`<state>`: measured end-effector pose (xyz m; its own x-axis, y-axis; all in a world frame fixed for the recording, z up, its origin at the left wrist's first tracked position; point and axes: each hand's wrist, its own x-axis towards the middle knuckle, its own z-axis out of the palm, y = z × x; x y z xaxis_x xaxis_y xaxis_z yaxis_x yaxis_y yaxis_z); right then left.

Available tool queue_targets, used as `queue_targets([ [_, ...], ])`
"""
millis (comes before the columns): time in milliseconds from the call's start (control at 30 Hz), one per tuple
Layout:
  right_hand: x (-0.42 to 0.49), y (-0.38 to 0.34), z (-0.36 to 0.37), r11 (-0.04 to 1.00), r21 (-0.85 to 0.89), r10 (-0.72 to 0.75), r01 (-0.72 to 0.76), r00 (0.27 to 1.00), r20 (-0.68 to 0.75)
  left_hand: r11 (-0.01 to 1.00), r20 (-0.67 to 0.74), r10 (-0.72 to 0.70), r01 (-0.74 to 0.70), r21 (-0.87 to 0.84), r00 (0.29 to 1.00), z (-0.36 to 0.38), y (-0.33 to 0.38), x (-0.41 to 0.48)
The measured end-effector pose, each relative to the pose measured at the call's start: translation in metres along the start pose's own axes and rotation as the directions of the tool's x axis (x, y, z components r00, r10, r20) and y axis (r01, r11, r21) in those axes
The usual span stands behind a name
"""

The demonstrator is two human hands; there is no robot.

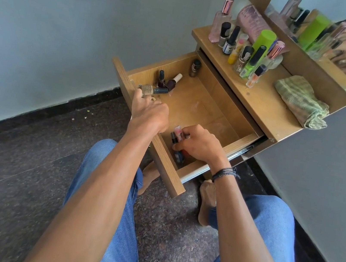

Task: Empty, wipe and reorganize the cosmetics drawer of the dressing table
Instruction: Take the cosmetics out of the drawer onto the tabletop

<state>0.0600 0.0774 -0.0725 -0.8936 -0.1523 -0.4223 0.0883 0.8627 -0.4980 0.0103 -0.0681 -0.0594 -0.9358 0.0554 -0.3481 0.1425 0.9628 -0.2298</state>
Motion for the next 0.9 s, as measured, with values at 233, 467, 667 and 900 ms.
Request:
queue_targets([
  [233,-0.0004,0.0007,0.0014,1.000,0.013,0.000,0.001,0.997,-0.073,1.000,-0.051,0.024,-0.025,-0.007,0.998,0.0012,-0.0004,-0.0002],
  [467,0.0003,0.0021,0.0032,0.999,0.033,0.006,-0.003,0.993,-0.117,0.999,-0.060,0.038,-0.037,0.013,0.997,-0.0010,-0.0010,-0.0027],
  [667,0.0017,0.0036,0.0048,0.993,0.116,0.045,-0.025,0.984,-0.170,0.999,-0.069,0.024,-0.022,0.033,0.997,-0.0015,-0.0007,-0.0039],
  [900,0.0013,0.0043,0.0051,0.993,0.121,0.036,-0.013,0.980,-0.194,1.000,-0.098,-0.002,0.002,-0.001,0.995,-0.0006,0.0000,-0.0027],
])
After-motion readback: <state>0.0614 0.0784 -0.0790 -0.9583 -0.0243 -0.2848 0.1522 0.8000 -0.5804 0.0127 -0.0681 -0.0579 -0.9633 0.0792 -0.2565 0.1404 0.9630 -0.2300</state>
